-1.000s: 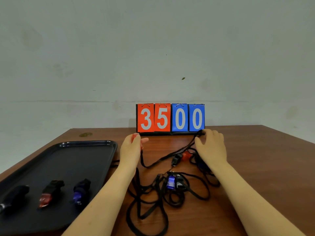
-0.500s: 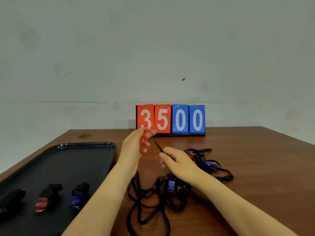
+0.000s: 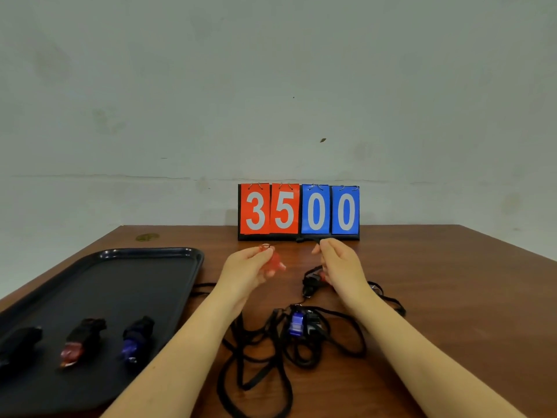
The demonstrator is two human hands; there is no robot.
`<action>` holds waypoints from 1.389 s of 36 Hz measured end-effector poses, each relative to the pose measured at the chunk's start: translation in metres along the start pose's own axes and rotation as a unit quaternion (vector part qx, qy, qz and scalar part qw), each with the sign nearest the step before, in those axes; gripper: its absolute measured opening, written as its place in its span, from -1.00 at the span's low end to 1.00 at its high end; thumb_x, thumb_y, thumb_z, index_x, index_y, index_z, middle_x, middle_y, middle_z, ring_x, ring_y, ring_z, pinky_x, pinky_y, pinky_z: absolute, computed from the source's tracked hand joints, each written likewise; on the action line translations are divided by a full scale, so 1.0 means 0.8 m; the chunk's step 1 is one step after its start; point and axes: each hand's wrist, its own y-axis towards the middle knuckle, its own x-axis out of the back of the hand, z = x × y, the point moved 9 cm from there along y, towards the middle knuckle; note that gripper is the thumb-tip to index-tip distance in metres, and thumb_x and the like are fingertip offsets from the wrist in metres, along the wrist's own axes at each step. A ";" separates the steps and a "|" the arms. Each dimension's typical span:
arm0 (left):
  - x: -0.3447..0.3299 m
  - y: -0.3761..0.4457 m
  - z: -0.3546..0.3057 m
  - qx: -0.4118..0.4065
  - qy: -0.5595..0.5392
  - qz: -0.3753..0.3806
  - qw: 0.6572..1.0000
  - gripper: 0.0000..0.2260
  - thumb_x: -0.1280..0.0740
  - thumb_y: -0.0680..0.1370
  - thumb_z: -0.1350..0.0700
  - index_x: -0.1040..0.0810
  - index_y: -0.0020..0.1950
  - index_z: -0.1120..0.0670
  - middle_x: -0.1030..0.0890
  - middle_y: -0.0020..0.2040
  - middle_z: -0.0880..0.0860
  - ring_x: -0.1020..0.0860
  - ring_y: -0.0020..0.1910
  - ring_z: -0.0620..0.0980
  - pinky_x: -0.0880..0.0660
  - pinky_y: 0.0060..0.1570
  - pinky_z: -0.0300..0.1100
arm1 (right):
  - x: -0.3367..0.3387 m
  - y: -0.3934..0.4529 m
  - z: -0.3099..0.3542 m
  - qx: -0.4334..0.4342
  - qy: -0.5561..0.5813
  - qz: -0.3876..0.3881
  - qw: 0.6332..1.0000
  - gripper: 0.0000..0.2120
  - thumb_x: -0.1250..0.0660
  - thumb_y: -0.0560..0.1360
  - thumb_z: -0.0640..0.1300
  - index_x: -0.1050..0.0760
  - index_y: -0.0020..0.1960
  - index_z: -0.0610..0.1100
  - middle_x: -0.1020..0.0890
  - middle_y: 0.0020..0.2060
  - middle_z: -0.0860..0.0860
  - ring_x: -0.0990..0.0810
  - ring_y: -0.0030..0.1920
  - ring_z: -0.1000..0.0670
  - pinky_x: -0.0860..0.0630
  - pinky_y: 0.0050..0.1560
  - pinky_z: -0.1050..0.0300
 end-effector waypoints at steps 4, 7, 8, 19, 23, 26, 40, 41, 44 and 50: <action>-0.005 -0.001 -0.004 -0.005 -0.102 0.032 0.994 -0.84 -0.30 0.58 0.18 -0.62 0.09 0.20 -0.70 -0.01 0.16 -0.64 0.03 0.06 -0.55 0.01 -0.15 | -0.001 -0.005 0.011 0.040 -0.091 0.005 0.995 -0.72 -0.13 0.62 -0.11 -0.54 -0.18 -0.01 -0.54 -0.27 0.14 -0.48 -0.21 0.14 -0.38 -0.13 0.23; -0.002 0.000 -0.012 -0.026 -0.176 0.024 0.984 -0.81 -0.30 0.57 0.23 -0.59 0.15 0.22 -0.69 0.03 0.17 -0.66 0.03 0.06 -0.56 0.01 -0.14 | -0.014 -0.012 0.020 0.097 -0.199 0.049 0.974 -0.75 -0.14 0.62 -0.09 -0.55 -0.11 -0.01 -0.60 -0.23 0.09 -0.54 -0.16 0.15 -0.45 -0.15 0.26; 0.000 0.000 -0.014 -0.037 -0.192 0.023 0.980 -0.81 -0.30 0.58 0.24 -0.59 0.16 0.22 -0.69 0.03 0.17 -0.66 0.03 0.06 -0.57 0.01 -0.15 | -0.021 -0.016 0.021 0.116 -0.229 0.069 0.964 -0.76 -0.15 0.62 -0.08 -0.55 -0.12 0.02 -0.61 -0.25 0.07 -0.55 -0.18 0.13 -0.47 -0.14 0.21; 0.029 0.003 -0.004 -0.048 -0.115 -0.080 0.989 -0.77 -0.36 0.55 0.11 -0.60 0.19 0.12 -0.70 0.01 0.03 -0.65 0.02 -0.04 -0.56 -0.04 -0.21 | -0.059 -0.049 0.050 0.206 -0.278 0.184 0.920 -0.80 -0.19 0.62 -0.03 -0.59 -0.02 0.05 -0.54 -0.36 0.25 -0.51 -0.23 0.27 -0.33 -0.24 0.39; 0.030 0.003 -0.009 -0.090 0.012 -0.104 0.990 -0.83 -0.38 0.54 0.11 -0.64 0.11 0.02 -0.69 -0.01 -0.01 -0.65 -0.04 -0.11 -0.58 -0.03 -0.25 | -0.064 -0.056 0.057 0.217 -0.259 0.206 0.918 -0.82 -0.22 0.60 -0.07 -0.60 0.00 0.01 -0.58 -0.29 0.22 -0.53 -0.22 0.27 -0.36 -0.20 0.42; 0.016 0.001 -0.014 -0.128 0.107 -0.079 0.983 -0.83 -0.40 0.52 0.13 -0.64 0.09 -0.04 -0.66 -0.01 -0.07 -0.63 0.01 -0.12 -0.58 0.04 -0.20 | -0.074 -0.062 0.054 0.220 -0.255 0.239 0.911 -0.82 -0.22 0.60 -0.09 -0.60 0.04 -0.01 -0.64 -0.15 0.14 -0.56 -0.13 0.20 -0.46 -0.06 0.32; -0.014 -0.010 -0.020 -0.134 0.188 0.021 0.973 -0.80 -0.36 0.55 0.12 -0.62 0.16 -0.04 -0.61 -0.02 -0.19 -0.59 -0.06 -0.27 -0.46 -0.23 -0.51 | -0.024 -0.029 0.050 0.166 -0.172 0.078 0.968 -0.88 -0.26 0.58 -0.11 -0.57 -0.04 0.02 -0.63 -0.17 0.16 -0.55 -0.09 0.25 -0.41 -0.10 0.47; -0.018 -0.013 -0.021 -0.136 0.197 0.036 0.970 -0.80 -0.36 0.56 0.12 -0.62 0.16 -0.04 -0.60 -0.03 -0.22 -0.58 -0.07 -0.31 -0.45 -0.22 -0.53 | -0.021 -0.027 0.049 0.161 -0.167 0.072 0.970 -0.89 -0.27 0.58 -0.10 -0.57 -0.05 0.02 -0.63 -0.18 0.16 -0.55 -0.10 0.25 -0.41 -0.12 0.48; -0.023 -0.015 -0.020 -0.124 0.179 0.059 0.974 -0.79 -0.35 0.56 0.09 -0.62 0.18 -0.07 -0.64 0.01 -0.16 -0.61 -0.03 -0.28 -0.55 -0.02 -0.39 | -0.012 -0.023 0.047 0.143 -0.140 0.054 0.978 -0.89 -0.30 0.56 -0.08 -0.60 -0.06 -0.02 -0.64 -0.20 0.14 -0.56 -0.11 0.26 -0.41 -0.12 0.51; -0.035 -0.025 -0.026 -0.074 -0.075 0.109 0.988 -0.82 -0.31 0.56 0.24 -0.63 0.13 0.12 -0.70 0.04 0.06 -0.66 0.05 -0.03 -0.58 -0.02 -0.24 | -0.009 -0.021 0.045 0.078 -0.007 0.058 0.995 -0.86 -0.31 0.56 -0.11 -0.62 -0.13 0.02 -0.63 -0.37 0.21 -0.55 -0.33 0.27 -0.42 -0.34 0.40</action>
